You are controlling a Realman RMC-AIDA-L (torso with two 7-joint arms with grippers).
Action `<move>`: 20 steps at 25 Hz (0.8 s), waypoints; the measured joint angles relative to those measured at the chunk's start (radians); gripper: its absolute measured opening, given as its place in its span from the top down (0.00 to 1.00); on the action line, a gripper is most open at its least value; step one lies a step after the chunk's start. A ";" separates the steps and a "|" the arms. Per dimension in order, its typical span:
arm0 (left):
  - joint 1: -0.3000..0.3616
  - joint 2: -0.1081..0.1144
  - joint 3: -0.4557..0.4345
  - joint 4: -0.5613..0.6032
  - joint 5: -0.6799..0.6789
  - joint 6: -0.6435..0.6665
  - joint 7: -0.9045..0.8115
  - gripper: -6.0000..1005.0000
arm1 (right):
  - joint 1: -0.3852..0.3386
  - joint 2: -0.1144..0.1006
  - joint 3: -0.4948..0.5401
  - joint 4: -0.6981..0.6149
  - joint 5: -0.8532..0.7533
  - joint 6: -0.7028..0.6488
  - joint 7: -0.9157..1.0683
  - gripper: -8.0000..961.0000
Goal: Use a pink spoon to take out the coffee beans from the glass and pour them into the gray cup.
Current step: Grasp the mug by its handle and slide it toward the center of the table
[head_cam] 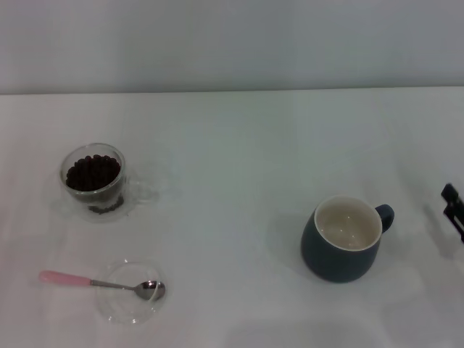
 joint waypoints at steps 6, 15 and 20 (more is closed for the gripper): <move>-0.005 0.001 0.000 0.002 -0.001 0.000 0.000 0.12 | -0.050 0.000 -0.098 0.027 -0.015 -0.062 0.007 0.29; -0.013 0.001 0.007 0.000 0.006 0.000 -0.001 0.12 | -0.030 0.002 -0.149 0.032 -0.036 0.006 0.039 0.29; -0.014 0.000 0.008 0.000 0.006 0.005 -0.001 0.12 | -0.003 0.004 -0.151 0.027 -0.065 0.056 0.039 0.29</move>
